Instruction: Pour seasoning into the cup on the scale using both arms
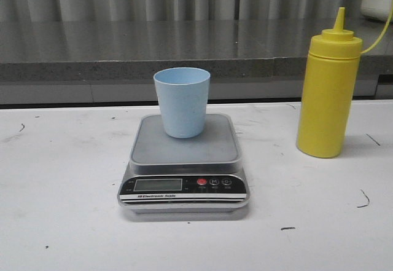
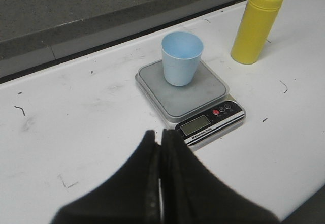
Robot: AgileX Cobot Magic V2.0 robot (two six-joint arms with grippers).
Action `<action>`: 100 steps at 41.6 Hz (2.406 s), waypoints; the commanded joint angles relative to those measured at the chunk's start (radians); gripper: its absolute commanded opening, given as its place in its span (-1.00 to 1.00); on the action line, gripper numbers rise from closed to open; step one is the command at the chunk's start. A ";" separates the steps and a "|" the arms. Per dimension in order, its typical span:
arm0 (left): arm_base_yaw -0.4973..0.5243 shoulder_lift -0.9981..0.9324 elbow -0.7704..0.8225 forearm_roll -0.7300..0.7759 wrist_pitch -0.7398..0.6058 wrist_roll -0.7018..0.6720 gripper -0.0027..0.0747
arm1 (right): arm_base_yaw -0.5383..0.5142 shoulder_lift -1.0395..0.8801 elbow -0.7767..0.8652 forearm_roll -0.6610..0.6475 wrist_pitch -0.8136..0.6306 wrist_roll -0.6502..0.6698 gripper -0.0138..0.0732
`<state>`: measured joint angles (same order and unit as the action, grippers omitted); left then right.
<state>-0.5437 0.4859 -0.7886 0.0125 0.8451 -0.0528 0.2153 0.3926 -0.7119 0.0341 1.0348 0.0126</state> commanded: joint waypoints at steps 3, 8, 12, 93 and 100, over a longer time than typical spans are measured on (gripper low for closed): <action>-0.005 0.006 -0.026 -0.004 -0.077 -0.011 -0.98 | 0.000 0.007 -0.032 -0.008 -0.070 -0.013 -0.84; -0.005 -0.001 -0.018 -0.004 -0.090 -0.011 -0.98 | 0.000 0.007 -0.032 -0.008 -0.070 -0.013 -0.84; 0.024 -0.030 0.008 -0.012 -0.098 -0.011 -0.98 | 0.000 0.007 -0.032 -0.008 -0.069 -0.013 -0.84; 0.496 -0.509 0.817 -0.101 -0.951 0.083 -0.98 | 0.000 0.007 -0.032 -0.008 -0.064 -0.013 -0.84; 0.496 -0.509 0.817 -0.101 -0.951 0.083 -0.98 | 0.000 0.007 -0.032 -0.008 -0.064 -0.013 -0.84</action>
<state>-0.0466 -0.0049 0.0054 -0.0788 -0.0182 0.0270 0.2153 0.3926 -0.7119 0.0341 1.0348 0.0110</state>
